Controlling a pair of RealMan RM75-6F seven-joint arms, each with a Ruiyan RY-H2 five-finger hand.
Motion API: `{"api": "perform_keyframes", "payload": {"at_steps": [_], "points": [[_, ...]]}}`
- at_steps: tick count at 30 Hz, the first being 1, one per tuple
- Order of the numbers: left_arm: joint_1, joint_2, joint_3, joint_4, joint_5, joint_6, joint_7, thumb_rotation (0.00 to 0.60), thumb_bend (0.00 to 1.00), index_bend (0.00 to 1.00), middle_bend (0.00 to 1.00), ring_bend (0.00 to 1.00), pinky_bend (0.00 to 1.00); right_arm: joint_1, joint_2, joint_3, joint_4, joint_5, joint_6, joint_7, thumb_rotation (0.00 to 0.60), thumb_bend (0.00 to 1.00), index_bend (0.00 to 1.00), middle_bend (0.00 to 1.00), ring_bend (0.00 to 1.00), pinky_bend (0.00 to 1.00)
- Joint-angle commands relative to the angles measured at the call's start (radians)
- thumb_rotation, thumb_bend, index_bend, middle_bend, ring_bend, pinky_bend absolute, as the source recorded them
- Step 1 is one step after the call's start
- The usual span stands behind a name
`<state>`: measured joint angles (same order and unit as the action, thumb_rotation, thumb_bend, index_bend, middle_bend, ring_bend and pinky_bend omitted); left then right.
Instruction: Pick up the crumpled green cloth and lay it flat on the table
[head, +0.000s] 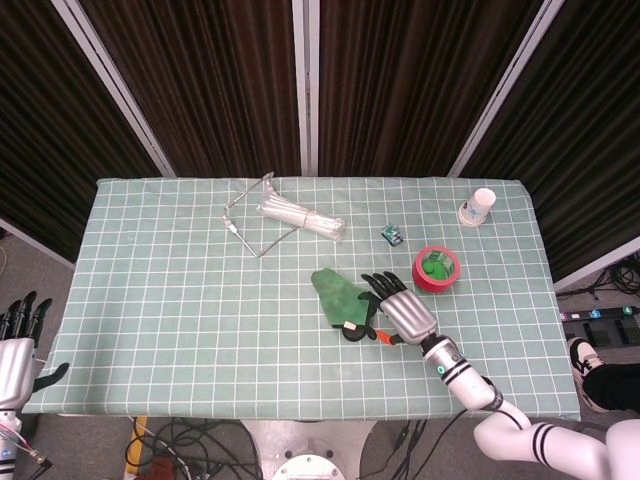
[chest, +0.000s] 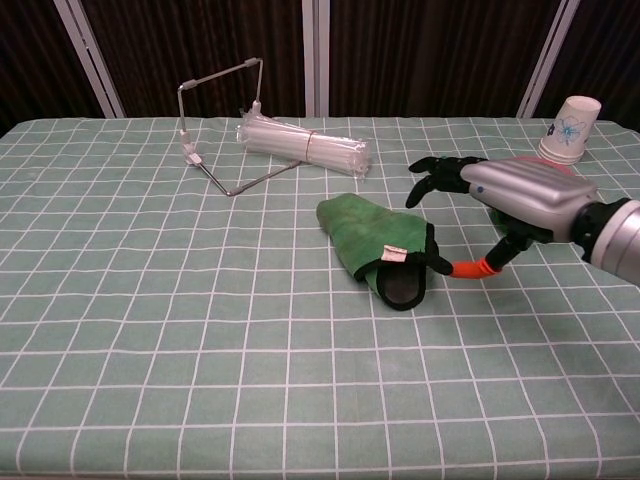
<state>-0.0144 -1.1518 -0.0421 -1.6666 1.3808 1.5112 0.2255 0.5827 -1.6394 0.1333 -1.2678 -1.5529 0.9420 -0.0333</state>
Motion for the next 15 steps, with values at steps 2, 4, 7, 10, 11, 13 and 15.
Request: {"api": "perform_keyframes", "payload": {"at_steps": [2, 4, 7, 10, 11, 13, 15], "points": [[0.0, 0.001, -0.003, 0.003, -0.006, -0.003, -0.002, 0.6, 0.12, 0.08, 0.01, 0.03, 0.11, 0.056, -0.08, 0.015, 0.092, 0.007, -0.014, 0.012, 0.597, 0.13, 0.26, 0.04, 0.0, 0.0], [0.001, 0.002, -0.003, 0.006, -0.007, -0.003, -0.005, 0.6, 0.12, 0.08, 0.01, 0.03, 0.11, 0.073, -0.106, 0.018, 0.123, 0.006, -0.014, 0.024, 0.597, 0.13, 0.27, 0.05, 0.0, 0.0], [0.004, 0.005, -0.003, 0.009, -0.01, 0.0, -0.009, 0.6, 0.12, 0.08, 0.01, 0.03, 0.11, 0.092, -0.141, 0.02, 0.164, -0.005, 0.009, 0.047, 0.599, 0.13, 0.3, 0.07, 0.0, 0.0], [0.008, 0.007, -0.002, 0.012, -0.012, 0.001, -0.014, 0.6, 0.12, 0.08, 0.01, 0.03, 0.11, 0.106, -0.158, 0.015, 0.185, -0.016, 0.029, 0.069, 0.6, 0.14, 0.36, 0.09, 0.0, 0.0], [0.008, 0.007, -0.003, 0.013, -0.013, 0.001, -0.016, 0.6, 0.12, 0.08, 0.01, 0.03, 0.11, 0.109, -0.161, 0.013, 0.191, -0.02, 0.038, 0.077, 0.6, 0.14, 0.37, 0.1, 0.0, 0.0], [0.008, 0.008, -0.003, 0.015, -0.013, -0.001, -0.018, 0.6, 0.11, 0.08, 0.01, 0.03, 0.11, 0.113, -0.162, 0.007, 0.194, -0.026, 0.048, 0.092, 0.6, 0.16, 0.39, 0.11, 0.01, 0.0], [0.008, 0.008, -0.003, 0.016, -0.012, -0.001, -0.019, 0.6, 0.12, 0.08, 0.01, 0.03, 0.11, 0.114, -0.159, -0.001, 0.19, -0.033, 0.063, 0.106, 0.6, 0.17, 0.41, 0.12, 0.02, 0.0]]}}
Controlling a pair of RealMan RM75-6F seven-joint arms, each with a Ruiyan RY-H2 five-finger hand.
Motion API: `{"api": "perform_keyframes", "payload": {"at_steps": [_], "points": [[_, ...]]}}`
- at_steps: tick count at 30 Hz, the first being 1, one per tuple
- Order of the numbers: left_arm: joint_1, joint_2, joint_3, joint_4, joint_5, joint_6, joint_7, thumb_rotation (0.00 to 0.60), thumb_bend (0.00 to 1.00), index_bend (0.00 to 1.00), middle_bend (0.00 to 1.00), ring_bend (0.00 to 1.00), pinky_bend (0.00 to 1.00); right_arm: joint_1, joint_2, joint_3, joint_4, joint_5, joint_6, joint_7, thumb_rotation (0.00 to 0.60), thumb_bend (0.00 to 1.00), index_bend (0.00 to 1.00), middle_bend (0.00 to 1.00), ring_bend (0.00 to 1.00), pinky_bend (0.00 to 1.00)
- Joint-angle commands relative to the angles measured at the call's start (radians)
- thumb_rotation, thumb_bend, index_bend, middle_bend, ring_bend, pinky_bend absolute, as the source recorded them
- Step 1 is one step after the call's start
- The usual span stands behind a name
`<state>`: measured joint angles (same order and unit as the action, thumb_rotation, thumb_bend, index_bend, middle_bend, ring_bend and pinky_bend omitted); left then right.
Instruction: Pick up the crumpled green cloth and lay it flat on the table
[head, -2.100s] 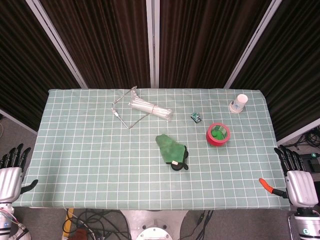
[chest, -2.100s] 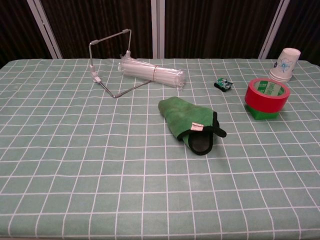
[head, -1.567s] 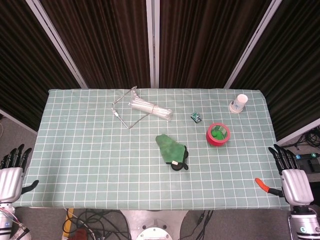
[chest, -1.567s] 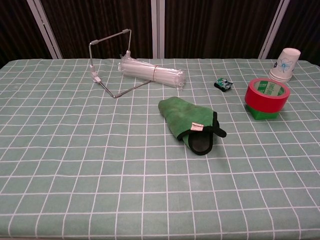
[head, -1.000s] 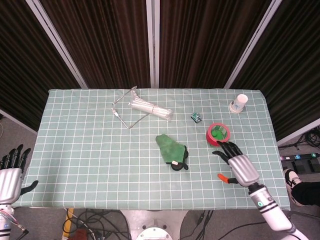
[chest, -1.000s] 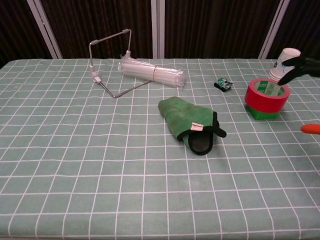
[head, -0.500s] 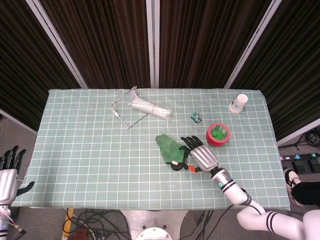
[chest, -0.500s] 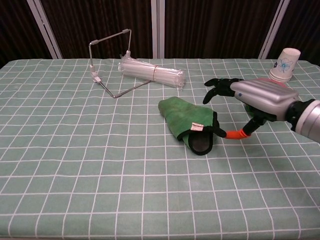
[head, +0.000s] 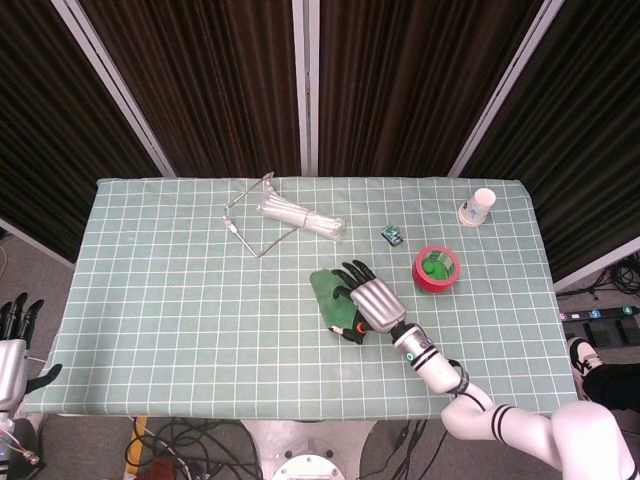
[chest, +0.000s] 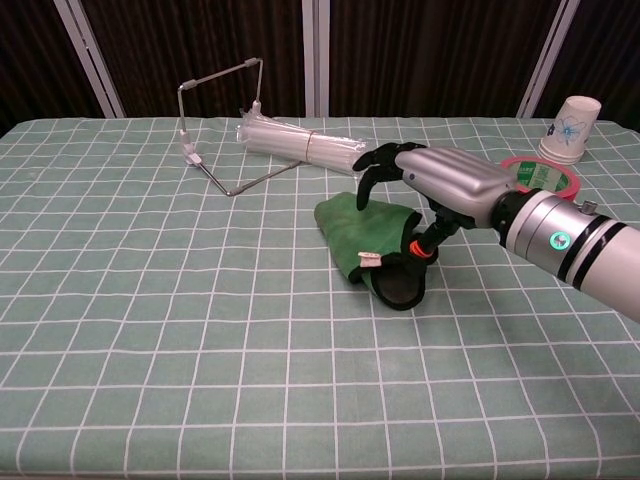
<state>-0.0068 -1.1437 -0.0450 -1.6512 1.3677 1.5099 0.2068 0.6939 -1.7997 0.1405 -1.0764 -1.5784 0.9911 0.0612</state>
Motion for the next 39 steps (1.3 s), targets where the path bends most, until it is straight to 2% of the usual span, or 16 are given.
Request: {"api": "perform_keyframes", "payload": {"at_steps": [1, 8, 14, 18, 23, 28, 31, 39], "points": [[0.001, -0.001, 0.0, 0.002, 0.002, 0.001, -0.002, 0.6, 0.12, 0.08, 0.01, 0.03, 0.11, 0.002, 0.003, -0.013, -0.005, -0.012, 0.023, 0.017, 0.6, 0.18, 0.41, 0.13, 0.02, 0.0], [-0.003, -0.002, -0.001, 0.003, 0.005, -0.003, 0.003, 0.6, 0.11, 0.08, 0.01, 0.03, 0.11, 0.014, 0.001, -0.035, -0.006, -0.018, 0.027, 0.023, 0.6, 0.24, 0.49, 0.16, 0.04, 0.0], [-0.004, -0.003, -0.002, 0.007, 0.002, -0.006, 0.0, 0.6, 0.12, 0.08, 0.01, 0.03, 0.11, 0.033, -0.016, -0.036, 0.004, -0.016, 0.03, 0.031, 0.6, 0.33, 0.72, 0.24, 0.09, 0.0], [-0.021, -0.011, -0.017, 0.031, 0.0, -0.024, -0.035, 0.6, 0.12, 0.08, 0.01, 0.03, 0.11, 0.043, -0.011, -0.023, -0.015, -0.01, 0.04, 0.034, 0.6, 0.39, 0.82, 0.3, 0.12, 0.0], [-0.062, -0.021, -0.046, 0.052, 0.028, -0.043, -0.098, 0.6, 0.11, 0.08, 0.01, 0.03, 0.11, 0.059, 0.033, 0.026, -0.099, 0.019, 0.055, 0.042, 0.6, 0.4, 0.86, 0.33, 0.13, 0.0], [-0.12, -0.051, -0.085, 0.062, 0.031, -0.108, -0.273, 0.6, 0.11, 0.08, 0.01, 0.03, 0.15, 0.079, 0.088, 0.094, -0.207, 0.06, 0.068, 0.012, 0.6, 0.4, 0.86, 0.33, 0.14, 0.0], [-0.155, -0.068, -0.101, 0.08, 0.05, -0.125, -0.294, 0.6, 0.11, 0.09, 0.01, 0.03, 0.15, 0.096, 0.11, 0.135, -0.258, 0.09, 0.064, -0.011, 0.6, 0.4, 0.86, 0.33, 0.14, 0.0], [-0.269, -0.117, -0.154, 0.082, 0.019, -0.246, -0.37, 0.6, 0.1, 0.23, 0.01, 0.04, 0.15, 0.169, 0.123, 0.254, -0.374, 0.201, 0.045, -0.169, 0.6, 0.4, 0.86, 0.33, 0.14, 0.0]]}}
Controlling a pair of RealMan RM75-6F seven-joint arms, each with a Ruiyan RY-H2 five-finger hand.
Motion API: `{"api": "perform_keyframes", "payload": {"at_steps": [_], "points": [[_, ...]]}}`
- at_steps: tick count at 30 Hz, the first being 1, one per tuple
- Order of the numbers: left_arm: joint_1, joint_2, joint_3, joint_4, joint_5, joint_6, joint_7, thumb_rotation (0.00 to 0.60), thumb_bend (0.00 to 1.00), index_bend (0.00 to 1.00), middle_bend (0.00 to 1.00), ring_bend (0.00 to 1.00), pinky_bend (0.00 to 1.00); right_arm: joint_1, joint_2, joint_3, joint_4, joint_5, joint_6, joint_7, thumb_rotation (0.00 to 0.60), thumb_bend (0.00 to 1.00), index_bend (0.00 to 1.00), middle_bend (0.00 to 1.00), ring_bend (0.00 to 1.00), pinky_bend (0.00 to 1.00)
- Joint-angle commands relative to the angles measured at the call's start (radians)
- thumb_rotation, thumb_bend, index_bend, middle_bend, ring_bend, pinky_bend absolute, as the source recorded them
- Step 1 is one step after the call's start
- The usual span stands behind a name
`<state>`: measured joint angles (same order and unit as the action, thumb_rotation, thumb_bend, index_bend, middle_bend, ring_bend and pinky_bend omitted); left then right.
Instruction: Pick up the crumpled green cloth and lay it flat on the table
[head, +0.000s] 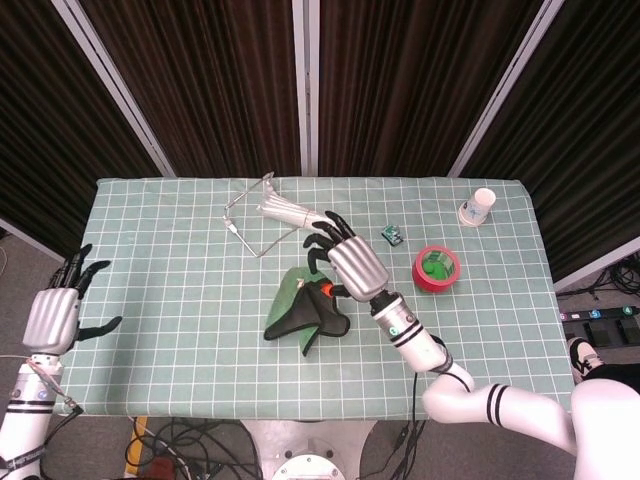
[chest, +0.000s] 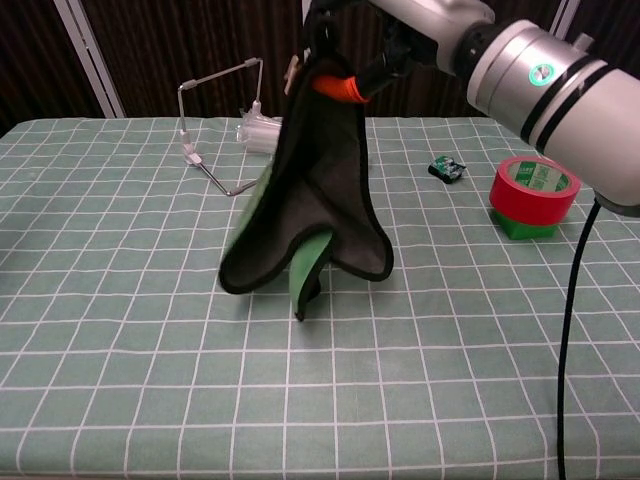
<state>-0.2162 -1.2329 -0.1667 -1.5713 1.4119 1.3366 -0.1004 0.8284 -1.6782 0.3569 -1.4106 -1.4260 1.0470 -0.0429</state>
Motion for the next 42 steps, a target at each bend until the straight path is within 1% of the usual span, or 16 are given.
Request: {"api": "perform_keyframes", "payload": {"at_steps": [1, 4, 11, 14, 15, 18, 21, 23, 26, 32, 36, 42], "points": [[-0.073, -0.033, -0.039, 0.004, -0.035, -0.091, -0.075, 0.6, 0.1, 0.24, 0.02, 0.04, 0.15, 0.045, 0.0, 0.048, -0.048, 0.063, -0.015, -0.085, 0.6, 0.4, 0.86, 0.33, 0.14, 0.0], [-0.12, -0.053, -0.063, 0.012, -0.079, -0.159, -0.104, 0.6, 0.09, 0.27, 0.05, 0.04, 0.16, 0.081, -0.008, 0.082, -0.071, 0.11, -0.024, -0.156, 0.6, 0.4, 0.86, 0.33, 0.14, 0.0], [-0.205, -0.098, -0.09, 0.028, -0.162, -0.28, -0.11, 0.596, 0.06, 0.28, 0.05, 0.04, 0.16, 0.147, -0.028, 0.142, -0.09, 0.212, -0.025, -0.262, 0.6, 0.4, 0.85, 0.33, 0.14, 0.0], [-0.244, -0.125, -0.094, 0.049, -0.194, -0.33, -0.092, 0.542, 0.04, 0.28, 0.05, 0.04, 0.16, 0.174, -0.038, 0.152, -0.078, 0.252, -0.029, -0.298, 0.6, 0.4, 0.85, 0.33, 0.14, 0.0], [-0.255, -0.134, -0.095, 0.054, -0.206, -0.345, -0.087, 0.512, 0.04, 0.28, 0.05, 0.04, 0.16, 0.182, -0.042, 0.154, -0.072, 0.263, -0.031, -0.305, 0.6, 0.4, 0.85, 0.33, 0.14, 0.0], [-0.287, -0.161, -0.092, 0.073, -0.238, -0.385, -0.055, 0.465, 0.03, 0.28, 0.05, 0.04, 0.17, 0.204, -0.059, 0.156, -0.048, 0.297, -0.032, -0.328, 0.6, 0.4, 0.85, 0.32, 0.14, 0.0], [-0.312, -0.187, -0.09, 0.085, -0.266, -0.416, -0.037, 0.438, 0.03, 0.28, 0.05, 0.04, 0.17, 0.227, -0.08, 0.157, -0.018, 0.33, -0.034, -0.345, 0.6, 0.4, 0.85, 0.32, 0.14, 0.0], [-0.328, -0.201, -0.086, 0.092, -0.284, -0.437, -0.024, 0.435, 0.02, 0.28, 0.05, 0.04, 0.17, 0.247, -0.101, 0.16, 0.011, 0.35, -0.031, -0.36, 0.6, 0.4, 0.85, 0.32, 0.14, 0.0], [-0.348, -0.218, -0.081, 0.1, -0.309, -0.458, 0.002, 0.427, 0.02, 0.28, 0.05, 0.04, 0.17, 0.28, -0.134, 0.168, 0.054, 0.383, -0.03, -0.383, 0.6, 0.4, 0.85, 0.32, 0.14, 0.0], [-0.365, -0.223, -0.066, 0.078, -0.338, -0.474, 0.037, 0.38, 0.01, 0.28, 0.05, 0.04, 0.17, 0.356, -0.207, 0.179, 0.15, 0.421, -0.017, -0.441, 0.6, 0.41, 0.85, 0.32, 0.14, 0.0], [-0.379, -0.227, -0.062, 0.068, -0.38, -0.489, 0.068, 0.354, 0.01, 0.28, 0.05, 0.04, 0.17, 0.399, -0.256, 0.198, 0.203, 0.45, -0.01, -0.453, 0.6, 0.41, 0.84, 0.32, 0.14, 0.0], [-0.405, -0.251, -0.053, 0.065, -0.458, -0.488, 0.142, 0.342, 0.0, 0.28, 0.05, 0.04, 0.17, 0.455, -0.317, 0.222, 0.271, 0.492, -0.007, -0.467, 0.6, 0.42, 0.85, 0.32, 0.14, 0.0]]}}
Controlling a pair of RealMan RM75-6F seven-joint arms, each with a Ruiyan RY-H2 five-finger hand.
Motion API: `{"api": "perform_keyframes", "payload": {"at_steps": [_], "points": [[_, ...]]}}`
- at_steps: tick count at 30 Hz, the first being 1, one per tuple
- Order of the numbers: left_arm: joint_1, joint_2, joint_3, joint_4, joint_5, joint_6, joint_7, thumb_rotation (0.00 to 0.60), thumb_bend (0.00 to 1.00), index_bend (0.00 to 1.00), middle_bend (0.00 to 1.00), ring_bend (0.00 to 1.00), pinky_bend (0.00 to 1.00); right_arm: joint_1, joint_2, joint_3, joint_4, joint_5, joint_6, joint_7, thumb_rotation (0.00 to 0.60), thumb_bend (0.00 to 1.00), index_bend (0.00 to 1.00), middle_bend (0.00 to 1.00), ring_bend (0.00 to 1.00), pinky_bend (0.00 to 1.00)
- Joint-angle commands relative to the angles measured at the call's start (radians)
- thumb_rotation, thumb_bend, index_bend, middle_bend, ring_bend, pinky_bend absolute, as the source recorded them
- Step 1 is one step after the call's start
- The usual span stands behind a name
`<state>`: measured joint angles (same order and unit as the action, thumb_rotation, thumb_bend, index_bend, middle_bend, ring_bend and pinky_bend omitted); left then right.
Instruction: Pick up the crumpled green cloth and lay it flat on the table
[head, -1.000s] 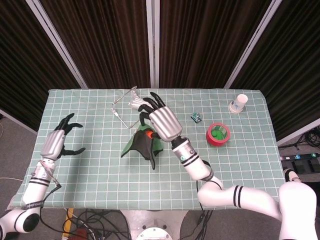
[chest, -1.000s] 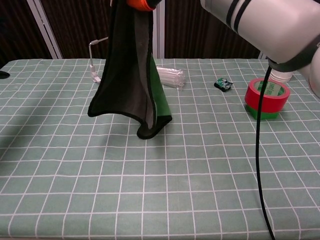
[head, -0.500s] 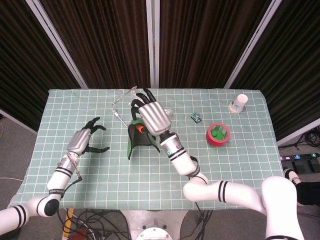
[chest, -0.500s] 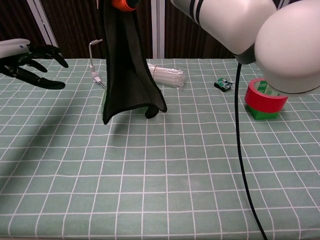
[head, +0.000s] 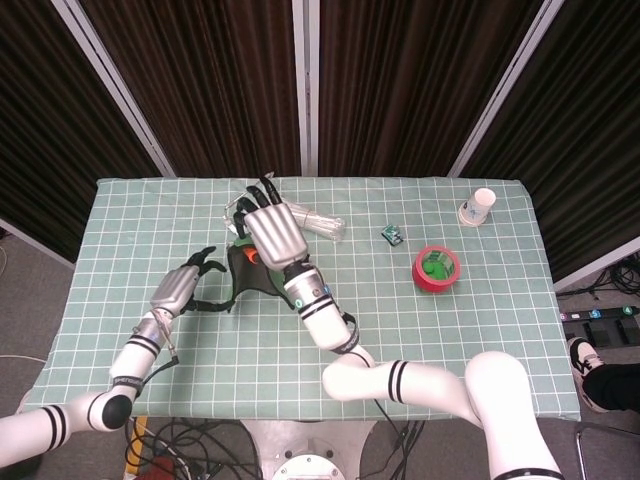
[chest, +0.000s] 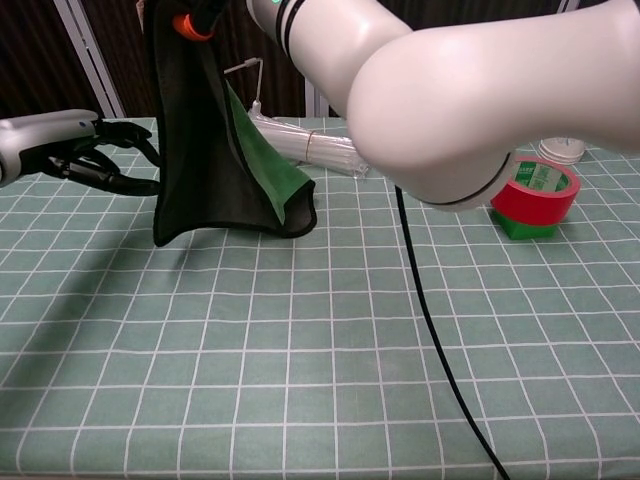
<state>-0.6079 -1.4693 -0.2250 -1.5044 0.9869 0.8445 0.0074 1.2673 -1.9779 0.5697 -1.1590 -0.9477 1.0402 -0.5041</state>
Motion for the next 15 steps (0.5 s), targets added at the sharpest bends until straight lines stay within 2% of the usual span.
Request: {"api": "perform_keyframes", "payload": {"at_steps": [1, 5, 10, 13, 15], "points": [[-0.016, -0.021, 0.007, 0.0, -0.044, 0.01, 0.049, 0.342, 0.0, 0.28, 0.05, 0.04, 0.17, 0.023, -0.023, 0.011, 0.026, 0.016, 0.0, -0.005, 0.6, 0.42, 0.85, 0.32, 0.14, 0.0], [-0.029, -0.055, 0.02, 0.028, -0.088, 0.045, 0.123, 0.349, 0.0, 0.28, 0.05, 0.04, 0.18, 0.032, -0.029, 0.014, 0.032, 0.013, 0.007, 0.013, 0.6, 0.42, 0.85, 0.32, 0.14, 0.0], [-0.038, -0.087, 0.03, 0.075, -0.138, 0.054, 0.172, 0.485, 0.01, 0.28, 0.05, 0.04, 0.18, 0.017, -0.01, 0.015, 0.006, 0.014, 0.019, 0.033, 0.6, 0.42, 0.84, 0.32, 0.14, 0.0], [-0.034, -0.097, 0.028, 0.088, -0.153, 0.064, 0.173, 0.521, 0.02, 0.3, 0.05, 0.04, 0.18, 0.005, 0.006, 0.011, -0.012, 0.016, 0.023, 0.041, 0.6, 0.42, 0.84, 0.32, 0.14, 0.0], [-0.031, -0.1, 0.025, 0.094, -0.153, 0.072, 0.169, 0.522, 0.02, 0.32, 0.06, 0.04, 0.18, -0.004, 0.015, 0.007, -0.023, 0.017, 0.023, 0.049, 0.6, 0.42, 0.85, 0.32, 0.14, 0.0]]}}
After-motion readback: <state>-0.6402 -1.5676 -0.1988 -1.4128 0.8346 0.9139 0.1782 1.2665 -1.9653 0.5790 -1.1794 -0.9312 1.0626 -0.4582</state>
